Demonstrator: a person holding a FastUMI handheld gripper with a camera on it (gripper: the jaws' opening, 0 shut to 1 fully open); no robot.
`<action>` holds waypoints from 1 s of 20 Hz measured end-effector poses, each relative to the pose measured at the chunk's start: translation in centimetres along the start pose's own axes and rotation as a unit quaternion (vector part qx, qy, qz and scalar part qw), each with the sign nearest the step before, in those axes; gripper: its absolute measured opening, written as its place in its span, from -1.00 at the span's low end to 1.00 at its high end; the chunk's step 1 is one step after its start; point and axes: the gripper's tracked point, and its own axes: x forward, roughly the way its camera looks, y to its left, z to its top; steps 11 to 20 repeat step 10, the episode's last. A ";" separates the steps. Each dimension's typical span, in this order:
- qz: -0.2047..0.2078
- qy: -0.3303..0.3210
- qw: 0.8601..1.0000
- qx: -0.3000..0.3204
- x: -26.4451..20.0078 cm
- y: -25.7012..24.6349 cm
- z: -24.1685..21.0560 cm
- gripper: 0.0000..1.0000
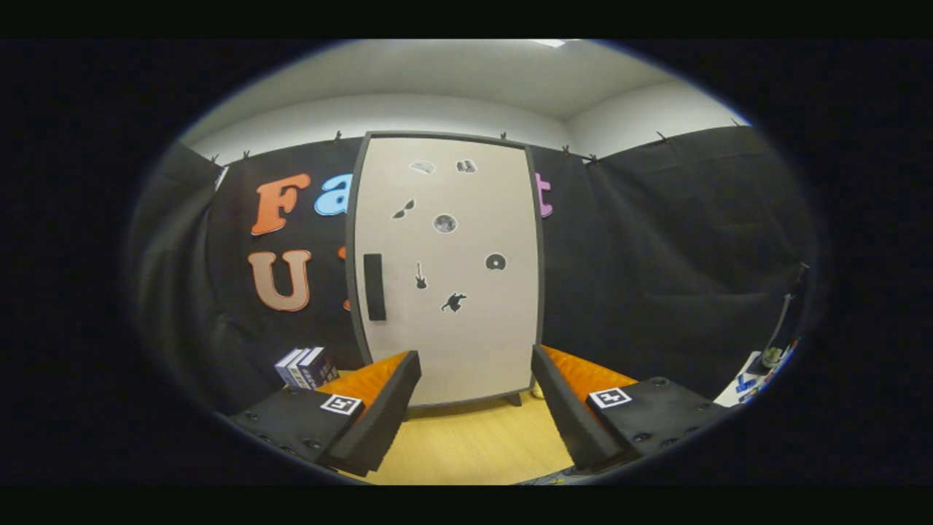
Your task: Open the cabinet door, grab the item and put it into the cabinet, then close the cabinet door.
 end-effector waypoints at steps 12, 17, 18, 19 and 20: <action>0.013 0.007 1.000 0.002 0.2 0.9 -0.6 0.95; 0.013 0.007 1.000 0.002 0.2 0.9 -0.6 0.95; 0.013 0.007 1.000 0.002 0.2 0.9 -0.6 0.95; 0.013 0.007 1.000 0.002 0.2 0.9 -0.6 0.95; 0.013 0.007 1.000 0.002 0.2 0.9 -0.6 0.95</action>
